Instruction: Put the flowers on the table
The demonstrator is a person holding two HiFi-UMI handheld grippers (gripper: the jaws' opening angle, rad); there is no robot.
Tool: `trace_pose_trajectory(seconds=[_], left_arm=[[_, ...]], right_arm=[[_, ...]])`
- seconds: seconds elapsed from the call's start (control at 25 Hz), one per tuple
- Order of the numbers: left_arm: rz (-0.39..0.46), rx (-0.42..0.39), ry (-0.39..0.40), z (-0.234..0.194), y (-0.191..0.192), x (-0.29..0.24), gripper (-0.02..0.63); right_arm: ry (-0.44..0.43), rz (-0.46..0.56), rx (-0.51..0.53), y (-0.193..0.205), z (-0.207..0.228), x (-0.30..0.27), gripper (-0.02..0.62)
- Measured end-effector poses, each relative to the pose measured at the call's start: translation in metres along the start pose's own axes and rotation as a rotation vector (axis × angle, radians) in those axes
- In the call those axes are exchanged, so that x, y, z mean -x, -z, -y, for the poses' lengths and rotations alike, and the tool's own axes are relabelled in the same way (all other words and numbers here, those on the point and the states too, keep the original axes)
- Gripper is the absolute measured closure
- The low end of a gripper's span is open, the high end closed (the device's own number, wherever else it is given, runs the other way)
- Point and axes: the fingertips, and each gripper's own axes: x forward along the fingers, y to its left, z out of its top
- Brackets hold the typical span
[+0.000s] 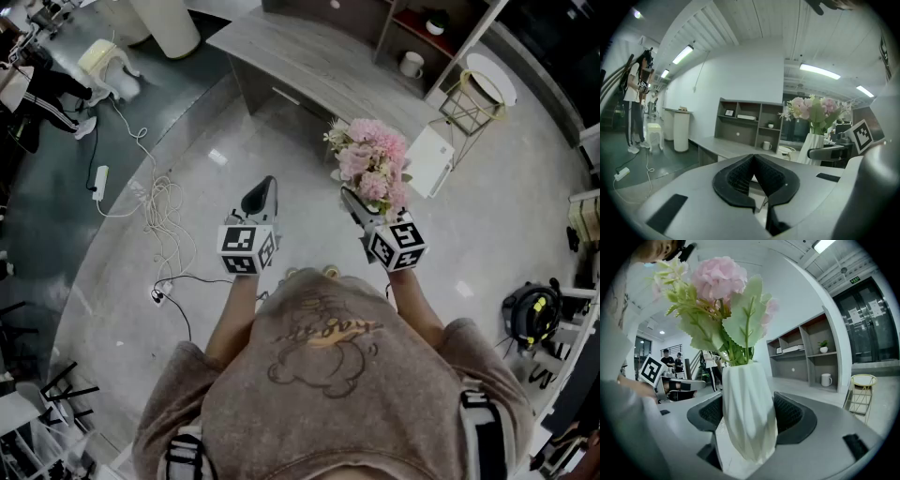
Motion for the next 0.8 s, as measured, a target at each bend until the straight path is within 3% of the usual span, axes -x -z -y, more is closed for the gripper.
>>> trace_pose_trajectory(seconds=[0.44, 0.8], left_arm=[[-0.003, 0.002, 0.011, -0.016, 0.001, 0.013, 0.588], [-0.005, -0.03, 0.048, -0.034, 0.002, 0.022, 0.588]], right_arm=[[-0.014, 0.007, -0.017, 0.005, -0.024, -0.006, 0.278], [0.024, 0.007, -0.031, 0.014, -0.04, -0.012, 0.278]])
